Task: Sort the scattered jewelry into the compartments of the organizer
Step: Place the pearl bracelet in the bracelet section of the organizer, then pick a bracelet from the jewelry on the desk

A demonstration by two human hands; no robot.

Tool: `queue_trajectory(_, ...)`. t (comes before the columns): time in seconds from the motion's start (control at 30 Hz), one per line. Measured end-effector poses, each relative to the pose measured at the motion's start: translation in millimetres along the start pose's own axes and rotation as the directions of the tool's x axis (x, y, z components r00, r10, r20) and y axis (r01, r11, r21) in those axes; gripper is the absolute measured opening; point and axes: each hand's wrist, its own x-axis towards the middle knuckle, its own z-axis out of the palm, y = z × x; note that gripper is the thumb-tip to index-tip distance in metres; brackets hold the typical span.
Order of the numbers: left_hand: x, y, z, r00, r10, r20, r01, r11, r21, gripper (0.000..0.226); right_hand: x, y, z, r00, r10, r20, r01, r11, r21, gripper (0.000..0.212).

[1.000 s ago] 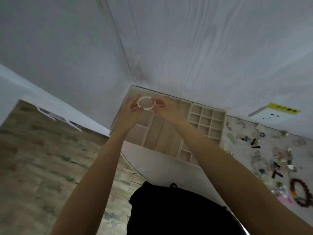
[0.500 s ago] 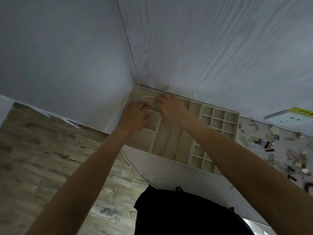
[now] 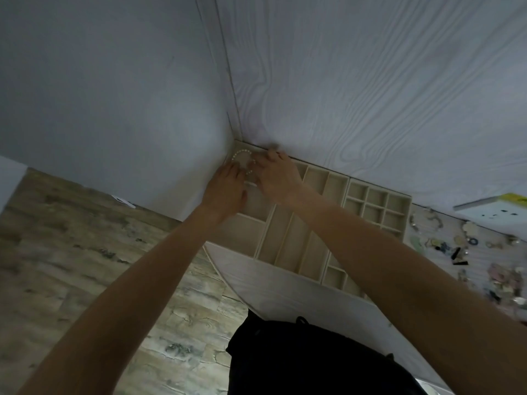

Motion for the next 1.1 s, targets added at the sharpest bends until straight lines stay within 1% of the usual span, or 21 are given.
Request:
queue_trajectory(0.1, -6.2, 6.9, -3.3, 0.998, -0.056, -0.029, 0.055, 0.998, -0.026, 0.055, -14.3, 0.4, 4.6, 0.982, -0.017, -0.188, 0.026, 0.999, 0.043, 0.039)
queue_trajectory(0.13, -11.0, 10.6, -5.8, 0.996, -0.07, -0.056, 0.067, 0.997, -0.04, 0.055, -25.7, 1.9, 5.0, 0.975, 0.002, -0.22, 0.025, 0.993, 0.12, 0.039)
queue_trajectory(0.17, -17.3, 16.7, -9.3, 0.993, -0.065, -0.103, 0.06, 0.997, -0.048, 0.053, -39.2, 3.3, 4.6, 0.963, 0.053, -0.264, 0.005, 0.977, 0.215, 0.039)
queue_trajectory(0.23, -31.6, 39.0, -19.8, 0.97, -0.022, -0.241, 0.014, 0.999, -0.035, 0.046, -79.5, 9.4, 2.5, 0.91, 0.148, -0.389, 0.008, 0.929, 0.371, 0.038)
queue_trajectory(0.27, -38.2, 56.1, -24.4, 0.949, 0.015, -0.314, -0.032, 0.998, -0.048, 0.043, -107.2, 14.1, 4.0, 0.875, 0.215, -0.433, -0.003, 0.899, 0.439, 0.036)
queue_trajectory(0.33, -50.5, 92.9, -27.5, 0.888, 0.097, -0.449, -0.177, 0.974, -0.14, 0.038, -164.8, 18.3, 6.2, 0.82, 0.366, -0.44, -0.083, 0.837, 0.542, 0.031)
queue_trajectory(0.4, -60.1, 136.7, -24.7, 0.812, 0.189, -0.552, -0.365, 0.902, -0.228, 0.03, -224.6, 21.6, 14.6, 0.757, 0.536, -0.374, -0.222, 0.749, 0.624, 0.027)
queue_trajectory(0.43, -63.0, 163.4, -18.5, 0.789, 0.254, -0.559, -0.458, 0.85, -0.26, 0.028, -257.9, 25.4, 27.2, 0.708, 0.625, -0.329, -0.307, 0.691, 0.654, 0.026)
queue_trajectory(0.5, -63.3, 203.0, -3.0, 0.778, 0.372, -0.506, -0.555, 0.784, -0.279, 0.029, -305.3, 29.6, 52.7, 0.612, 0.756, -0.234, -0.439, 0.57, 0.695, 0.028)
queue_trajectory(0.53, -61.3, 223.3, 8.3, 0.774, 0.431, -0.463, -0.591, 0.753, -0.288, 0.03, -328.8, 33.1, 67.6, 0.55, 0.813, -0.192, -0.497, 0.503, 0.707, 0.027)
queue_trajectory(0.6, -59.2, 265.8, 30.1, 0.768, 0.546, -0.335, -0.637, 0.703, -0.316, 0.033, -374.6, 38.6, 95.6, 0.404, 0.905, -0.135, -0.589, 0.37, 0.719, 0.02)
queue_trajectory(0.7, -55.7, 320.1, 51.5, 0.751, 0.65, -0.115, -0.642, 0.681, -0.352, 0.035, -420.8, 46.9, 128.5, 0.254, 0.967, -0.027, -0.616, 0.183, 0.767, 0.023)
queue_trajectory(0.73, -52.4, 336.1, 55.1, 0.744, 0.665, -0.061, -0.64, 0.684, -0.349, 0.036, -430.2, 50.9, 137.0, 0.231, 0.973, -0.008, -0.607, 0.15, 0.781, 0.024)
queue_trajectory(0.8, -40.9, 365.2, 59.9, 0.732, 0.681, 0.01, -0.645, 0.699, -0.308, 0.037, -443.7, 60.3, 150.0, 0.241, 0.97, -0.028, -0.606, 0.173, 0.776, 0.029)
queue_trajectory(0.83, -33.2, 375.8, 61.5, 0.73, 0.682, 0.034, -0.65, 0.71, -0.271, 0.037, -446.3, 64.9, 154.6, 0.275, 0.96, -0.053, -0.619, 0.219, 0.754, 0.033)
queue_trajectory(0.9, -21.0, 394.0, 62.9, 0.726, 0.685, 0.061, -0.665, 0.722, -0.191, 0.037, -448.4, 72.2, 157.3, 0.382, 0.921, -0.073, -0.64, 0.321, 0.698, 0.04)
queue_trajectory(0.97, -13.8, 401.2, 66.3, 0.721, 0.689, 0.074, -0.68, 0.724, -0.117, 0.034, -443.8, 76.2, 158.5, 0.532, 0.841, -0.1, -0.637, 0.475, 0.607, 0.048)
queue_trajectory(1.0, -12.1, 403.4, 68.2, 0.723, 0.687, 0.078, -0.682, 0.727, -0.076, 0.032, -441.8, 77.8, 159.4, 0.598, 0.797, -0.088, -0.631, 0.535, 0.562, 0.049)
queue_trajectory(1.03, -10.8, 405.8, 69.6, 0.732, 0.678, 0.071, -0.677, 0.735, -0.042, 0.03, -440.6, 79.8, 161.2, 0.639, 0.766, -0.074, -0.626, 0.573, 0.529, 0.048)
queue_trajectory(1.07, -9.1, 406.9, 70.4, 0.744, 0.666, 0.056, -0.667, 0.745, -0.016, 0.03, -439.8, 81.3, 163.9, 0.652, 0.755, -0.068, -0.625, 0.586, 0.517, 0.046)
queue_trajectory(1.1, -7.6, 407.3, 71.5, 0.752, 0.658, 0.039, -0.659, 0.753, 0.008, 0.031, -439.9, 81.8, 167.4, 0.644, 0.761, -0.084, -0.621, 0.583, 0.524, 0.043)
